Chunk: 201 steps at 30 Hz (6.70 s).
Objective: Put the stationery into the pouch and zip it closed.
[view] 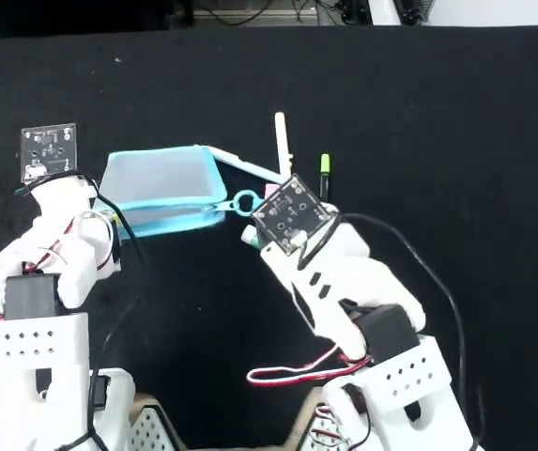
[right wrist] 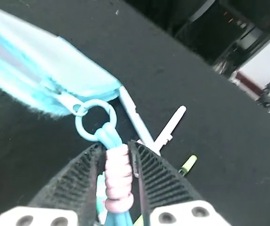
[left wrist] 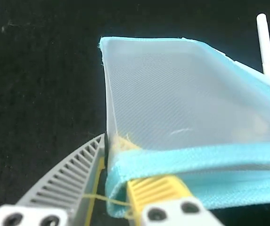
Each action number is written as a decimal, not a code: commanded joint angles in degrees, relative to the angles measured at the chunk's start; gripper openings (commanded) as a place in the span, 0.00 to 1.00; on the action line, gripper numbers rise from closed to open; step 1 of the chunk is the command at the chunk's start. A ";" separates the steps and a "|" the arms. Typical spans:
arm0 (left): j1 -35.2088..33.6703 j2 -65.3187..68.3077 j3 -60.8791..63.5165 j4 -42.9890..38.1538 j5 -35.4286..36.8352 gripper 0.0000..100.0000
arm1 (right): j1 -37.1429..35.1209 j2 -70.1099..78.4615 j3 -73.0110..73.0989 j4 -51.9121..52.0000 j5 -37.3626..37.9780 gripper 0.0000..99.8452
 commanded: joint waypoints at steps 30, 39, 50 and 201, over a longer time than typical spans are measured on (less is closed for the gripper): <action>-7.25 -0.53 -0.48 -0.62 0.97 0.03 | 18.64 66.24 -45.49 18.99 -10.73 0.15; -7.25 -0.53 -0.48 -0.62 1.05 0.03 | 18.99 85.49 -63.16 12.84 -15.30 0.13; -7.25 -0.53 -0.40 -0.62 1.05 0.03 | 21.63 115.91 -113.89 37.45 -20.22 0.10; 1.54 -0.53 -0.84 1.85 0.70 0.03 | 10.02 77.32 -43.38 -4.84 3.96 0.17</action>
